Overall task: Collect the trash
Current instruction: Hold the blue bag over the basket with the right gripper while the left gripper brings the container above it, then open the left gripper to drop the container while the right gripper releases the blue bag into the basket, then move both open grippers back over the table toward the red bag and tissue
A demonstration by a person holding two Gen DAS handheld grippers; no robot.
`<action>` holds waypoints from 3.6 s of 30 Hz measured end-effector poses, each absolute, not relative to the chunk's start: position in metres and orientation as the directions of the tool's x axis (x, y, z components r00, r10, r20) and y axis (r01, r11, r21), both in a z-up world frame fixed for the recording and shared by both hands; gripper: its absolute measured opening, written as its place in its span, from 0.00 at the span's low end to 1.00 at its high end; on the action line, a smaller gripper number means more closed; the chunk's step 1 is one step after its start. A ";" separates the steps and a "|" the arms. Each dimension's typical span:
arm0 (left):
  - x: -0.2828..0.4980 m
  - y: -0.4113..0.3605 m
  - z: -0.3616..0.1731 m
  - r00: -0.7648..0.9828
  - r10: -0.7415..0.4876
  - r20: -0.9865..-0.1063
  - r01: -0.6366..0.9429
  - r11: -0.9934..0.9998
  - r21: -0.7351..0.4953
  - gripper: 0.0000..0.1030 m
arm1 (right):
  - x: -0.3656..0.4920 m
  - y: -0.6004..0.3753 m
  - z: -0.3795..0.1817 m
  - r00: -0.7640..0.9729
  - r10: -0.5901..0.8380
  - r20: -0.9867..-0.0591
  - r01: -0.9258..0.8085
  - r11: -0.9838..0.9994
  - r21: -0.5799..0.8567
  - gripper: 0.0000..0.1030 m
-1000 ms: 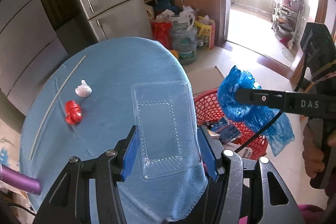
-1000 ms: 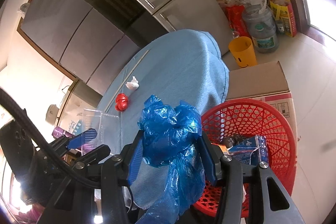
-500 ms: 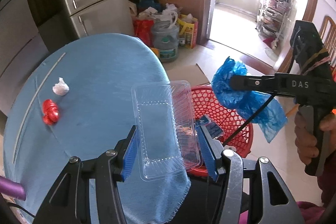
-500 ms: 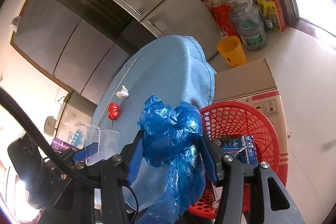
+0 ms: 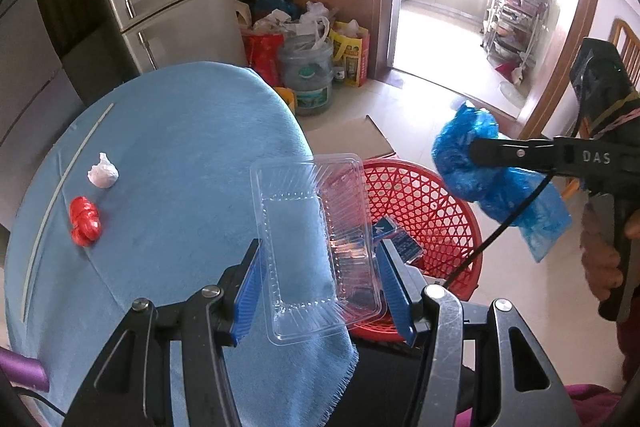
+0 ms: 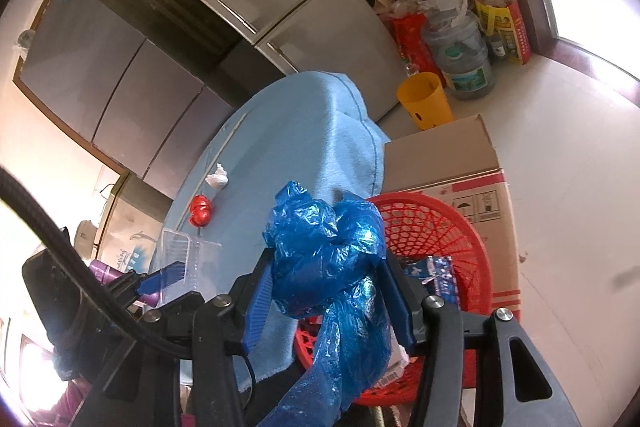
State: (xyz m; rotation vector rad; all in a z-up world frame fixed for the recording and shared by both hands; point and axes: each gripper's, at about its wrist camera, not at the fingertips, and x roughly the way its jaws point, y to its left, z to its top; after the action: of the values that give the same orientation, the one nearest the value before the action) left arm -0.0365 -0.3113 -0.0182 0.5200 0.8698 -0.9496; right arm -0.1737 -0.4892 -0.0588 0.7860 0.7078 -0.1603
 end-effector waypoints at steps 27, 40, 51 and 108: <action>-0.041 -0.355 -0.039 0.272 -0.444 -0.853 0.899 0.434 0.061 0.58 | -0.180 -0.506 -0.090 0.759 0.179 -0.626 0.397 0.635 0.663 0.58; -0.038 -0.349 -0.043 0.280 -0.427 -0.860 0.888 0.456 0.062 0.60 | -0.175 -0.504 -0.088 0.782 0.201 -0.590 0.370 0.612 0.699 0.67; -0.019 -0.317 -0.036 0.358 -0.419 -0.835 0.844 0.528 0.096 0.61 | -0.149 -0.481 -0.079 0.767 0.233 -0.598 0.333 0.653 0.680 0.67; 0.113 -0.096 -0.092 0.447 -0.177 -0.877 0.381 0.925 0.008 0.61 | 0.045 -0.322 -0.068 0.596 0.432 -0.677 0.043 0.825 0.564 0.66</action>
State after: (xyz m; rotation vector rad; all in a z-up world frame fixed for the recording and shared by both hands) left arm 0.1132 -0.0962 -0.0916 0.2156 1.0536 -0.3482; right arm 0.0451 -0.3222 -0.0675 0.5753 0.9152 0.2404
